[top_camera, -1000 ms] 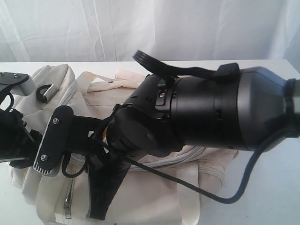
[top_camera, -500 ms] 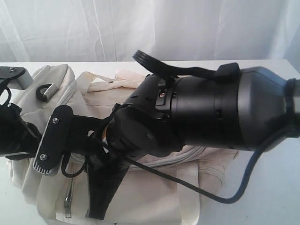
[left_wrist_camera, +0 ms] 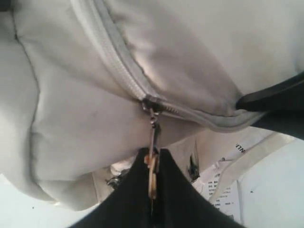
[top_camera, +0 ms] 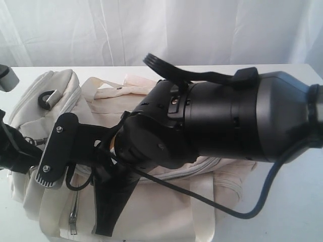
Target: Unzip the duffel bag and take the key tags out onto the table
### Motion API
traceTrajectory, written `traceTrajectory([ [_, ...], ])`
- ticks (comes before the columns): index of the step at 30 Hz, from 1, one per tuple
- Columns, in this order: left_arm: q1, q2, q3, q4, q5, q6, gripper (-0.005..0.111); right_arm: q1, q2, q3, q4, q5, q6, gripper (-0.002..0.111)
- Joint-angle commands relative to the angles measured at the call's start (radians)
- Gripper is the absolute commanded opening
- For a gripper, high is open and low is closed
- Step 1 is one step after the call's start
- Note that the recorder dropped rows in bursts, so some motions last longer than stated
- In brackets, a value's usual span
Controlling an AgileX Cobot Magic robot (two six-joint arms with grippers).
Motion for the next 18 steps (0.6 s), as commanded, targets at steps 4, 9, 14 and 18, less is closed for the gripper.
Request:
traceTrajectory([
  [4, -0.003, 0.01, -0.089, 0.003, -0.018, -0.029, 0.0, 0.0, -0.001, 0.004, 0.007, 0.044, 0.005, 0.0],
  [9, -0.003, 0.083, -0.128, 0.003, 0.025, -0.033, 0.0, 0.0, -0.001, 0.004, 0.013, 0.058, 0.005, 0.0],
  [14, -0.003, 0.147, -0.155, 0.003, 0.006, -0.033, 0.0, 0.0, -0.001, 0.004, 0.013, 0.058, 0.005, 0.0],
  [18, -0.003, 0.183, -0.189, 0.016, -0.007, -0.031, 0.0, 0.0, -0.001, 0.004, 0.016, 0.058, 0.005, 0.0],
])
